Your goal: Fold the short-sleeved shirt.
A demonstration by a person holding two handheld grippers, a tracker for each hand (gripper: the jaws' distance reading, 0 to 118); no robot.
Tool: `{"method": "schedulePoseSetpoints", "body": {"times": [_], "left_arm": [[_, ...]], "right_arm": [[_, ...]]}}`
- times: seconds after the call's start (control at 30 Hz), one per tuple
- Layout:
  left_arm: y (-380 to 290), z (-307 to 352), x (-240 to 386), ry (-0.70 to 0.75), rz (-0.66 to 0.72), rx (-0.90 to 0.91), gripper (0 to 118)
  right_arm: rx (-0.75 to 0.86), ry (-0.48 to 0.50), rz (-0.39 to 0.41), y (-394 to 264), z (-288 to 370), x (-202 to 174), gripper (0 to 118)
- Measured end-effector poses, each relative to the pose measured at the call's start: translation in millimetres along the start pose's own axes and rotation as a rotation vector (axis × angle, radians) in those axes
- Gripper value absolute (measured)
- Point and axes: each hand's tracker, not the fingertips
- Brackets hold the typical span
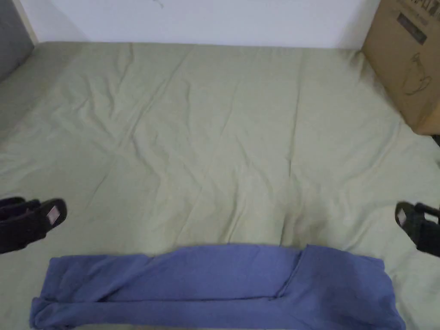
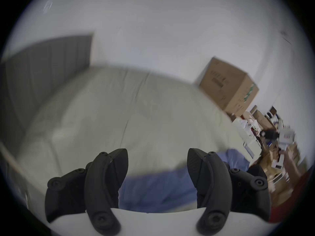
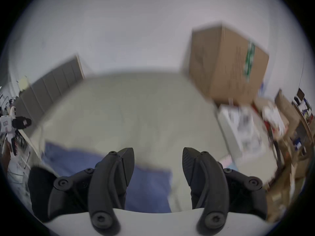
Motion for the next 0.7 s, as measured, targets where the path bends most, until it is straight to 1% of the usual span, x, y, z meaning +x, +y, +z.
{"method": "schedulePoseSetpoints", "body": {"times": [0.1,0.13,0.2,0.23,0.27,0.3,0.33,0.37,0.4,0.43,0.47,0.5,0.53,0.57,0.6,0.63,0.7], "left_arm": [[29,-1,64,0.018,-0.164,0.211,78],[33,-2,85,0.015,-0.208,0.269,78],[32,-2,116,0.052,-0.234,0.364,78],[30,-1,128,0.057,-0.268,0.389,78],[27,-1,139,0.061,-0.285,0.402,78],[24,0,146,0.049,-0.287,0.399,77],[21,-1,144,0.030,-0.280,0.402,74],[17,3,147,-0.001,-0.270,0.420,62],[14,6,149,-0.007,-0.255,0.438,19],[9,9,154,0.061,-0.251,0.464,0],[5,13,155,0.077,-0.262,0.503,0],[5,15,150,-0.006,-0.233,0.484,0],[4,14,148,-0.027,-0.190,0.458,0],[1,14,147,0.032,-0.188,0.458,0],[4,16,147,0.040,-0.193,0.455,0],[2,17,140,0.030,-0.158,0.447,0],[-3,20,126,0.029,-0.101,0.416,0]], "right_arm": [[0.262,-0.002,0.056,25,9,-45,63],[0.332,-0.035,0.099,32,12,-69,63],[0.393,-0.097,0.173,32,14,-95,63],[0.411,-0.100,0.190,29,15,-105,63],[0.384,-0.064,0.169,28,18,-117,63],[0.375,0.005,0.158,26,22,-119,62],[0.362,0.035,0.121,24,24,-122,60],[0.349,0.019,0.087,21,27,-125,48],[0.352,-0.004,0.085,19,29,-130,5],[0.348,-0.061,0.059,15,30,-131,2],[0.351,-0.018,0.015,13,34,-128,1],[0.328,0.024,-0.011,15,35,-125,1],[0.326,0.003,-0.008,14,36,-126,1],[0.333,-0.016,0.008,12,37,-129,1],[0.330,-0.010,0.009,12,39,-128,1],[0.311,0.012,0.004,13,40,-129,1],[0.313,0.003,0.016,13,40,-126,1]]}}
